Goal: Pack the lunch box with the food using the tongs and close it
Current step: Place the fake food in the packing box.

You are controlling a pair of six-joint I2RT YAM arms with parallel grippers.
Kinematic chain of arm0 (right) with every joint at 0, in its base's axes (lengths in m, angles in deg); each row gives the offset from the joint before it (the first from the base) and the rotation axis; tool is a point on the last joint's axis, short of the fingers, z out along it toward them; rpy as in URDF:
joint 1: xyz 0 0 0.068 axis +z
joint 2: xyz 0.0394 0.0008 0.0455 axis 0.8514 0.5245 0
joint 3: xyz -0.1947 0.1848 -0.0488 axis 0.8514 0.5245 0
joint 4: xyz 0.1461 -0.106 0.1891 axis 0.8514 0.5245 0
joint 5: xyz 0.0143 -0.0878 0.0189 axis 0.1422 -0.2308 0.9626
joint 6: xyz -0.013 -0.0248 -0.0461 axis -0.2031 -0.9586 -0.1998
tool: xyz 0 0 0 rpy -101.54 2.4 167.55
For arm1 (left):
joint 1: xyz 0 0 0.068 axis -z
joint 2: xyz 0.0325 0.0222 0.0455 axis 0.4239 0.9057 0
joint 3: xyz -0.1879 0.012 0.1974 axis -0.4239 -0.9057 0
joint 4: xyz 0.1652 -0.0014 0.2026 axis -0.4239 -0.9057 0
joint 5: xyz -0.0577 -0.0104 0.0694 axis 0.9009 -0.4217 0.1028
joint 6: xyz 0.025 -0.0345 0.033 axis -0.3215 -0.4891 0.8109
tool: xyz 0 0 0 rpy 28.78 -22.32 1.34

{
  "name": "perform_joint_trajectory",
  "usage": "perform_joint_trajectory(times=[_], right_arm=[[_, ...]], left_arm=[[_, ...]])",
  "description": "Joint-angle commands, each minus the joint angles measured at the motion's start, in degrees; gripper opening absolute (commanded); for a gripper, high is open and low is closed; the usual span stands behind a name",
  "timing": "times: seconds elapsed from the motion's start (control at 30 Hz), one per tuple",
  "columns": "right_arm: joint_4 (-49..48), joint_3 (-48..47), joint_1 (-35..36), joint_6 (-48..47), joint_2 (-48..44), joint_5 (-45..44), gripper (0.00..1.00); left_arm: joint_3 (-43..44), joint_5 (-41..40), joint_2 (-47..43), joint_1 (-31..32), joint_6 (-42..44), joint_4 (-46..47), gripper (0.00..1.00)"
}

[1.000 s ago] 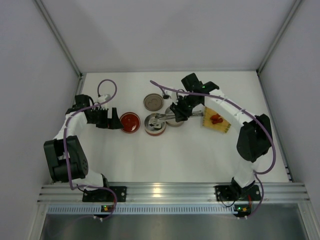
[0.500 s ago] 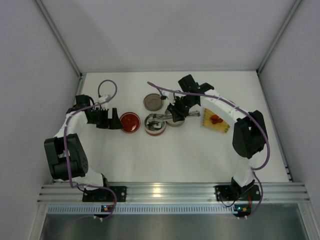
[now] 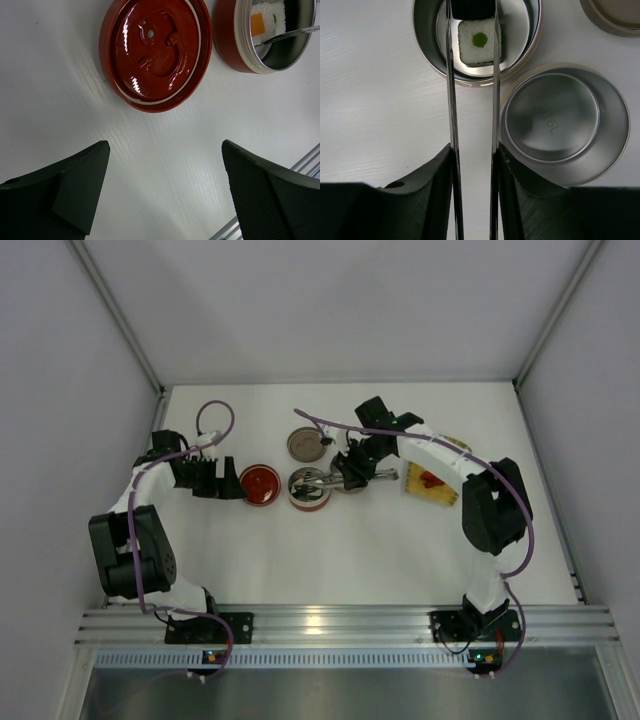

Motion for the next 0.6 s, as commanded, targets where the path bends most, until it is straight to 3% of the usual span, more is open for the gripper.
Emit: perform_joint_trajectory(times=[0.0, 0.2, 0.57], right_arm=[[-4.46, 0.92, 1.15, -1.62, -0.01, 2.02, 0.37], [-3.23, 0.66, 1.15, -2.06, -0.88, 1.49, 0.52], [1.69, -4.52, 0.80, -1.53, -6.42, 0.35, 0.52]], left_arm=[[0.63, 1.12, 0.19, -0.65, 1.46, 1.57, 0.99], [0.72, 1.30, 0.28, -0.73, 1.38, 1.39, 0.98], [0.89, 1.39, -1.65, -0.73, 1.20, 0.25, 0.98]])
